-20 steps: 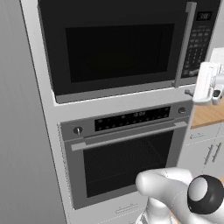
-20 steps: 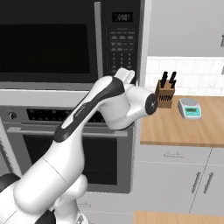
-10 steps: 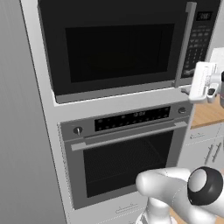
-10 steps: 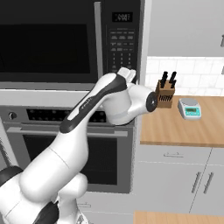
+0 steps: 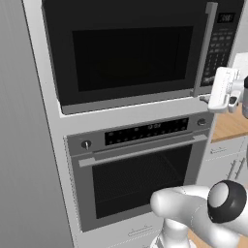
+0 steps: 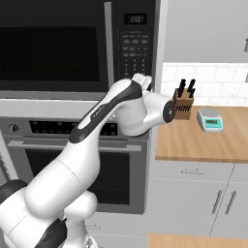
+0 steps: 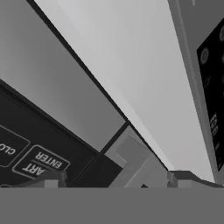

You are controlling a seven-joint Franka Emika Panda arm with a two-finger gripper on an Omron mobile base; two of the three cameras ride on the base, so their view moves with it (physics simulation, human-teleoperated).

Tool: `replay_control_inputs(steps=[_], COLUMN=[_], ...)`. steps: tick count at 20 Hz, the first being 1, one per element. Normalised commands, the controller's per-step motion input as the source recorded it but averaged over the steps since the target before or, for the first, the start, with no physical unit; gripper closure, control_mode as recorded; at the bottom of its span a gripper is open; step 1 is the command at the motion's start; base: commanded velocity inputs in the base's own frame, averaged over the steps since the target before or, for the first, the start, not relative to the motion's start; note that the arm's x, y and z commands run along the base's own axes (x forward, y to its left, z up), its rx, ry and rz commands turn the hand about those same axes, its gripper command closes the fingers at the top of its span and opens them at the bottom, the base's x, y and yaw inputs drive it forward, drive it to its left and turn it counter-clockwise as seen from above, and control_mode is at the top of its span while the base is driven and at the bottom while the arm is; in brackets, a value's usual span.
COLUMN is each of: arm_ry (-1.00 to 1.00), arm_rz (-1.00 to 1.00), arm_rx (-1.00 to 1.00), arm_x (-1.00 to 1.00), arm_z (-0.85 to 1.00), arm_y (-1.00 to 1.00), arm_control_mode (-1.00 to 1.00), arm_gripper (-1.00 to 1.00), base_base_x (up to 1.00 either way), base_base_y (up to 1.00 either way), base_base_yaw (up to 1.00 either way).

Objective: Pick the garlic from the sink and place it in the bowl. Then pick the bowl and place it in the microwave. Then close the microwave door and press the start button.

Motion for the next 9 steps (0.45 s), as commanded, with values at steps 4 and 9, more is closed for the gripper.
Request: replay_control_inputs(steps=[4,9], arm_ry=[0.0,0.0], arm_rz=[0.0,0.0], arm_rx=[0.01,0.01], arm_x=[0.16,0.0], arm_z=[-0.1,-0.11], arm_y=[-0.01,0.0], arm_control_mode=[-1.0,-1.0], arm_gripper=[-1.0,-1.0], base_base_x=[0.0,0.0], base_base_y=[0.0,0.0], base_base_yaw=[0.0,0.0])
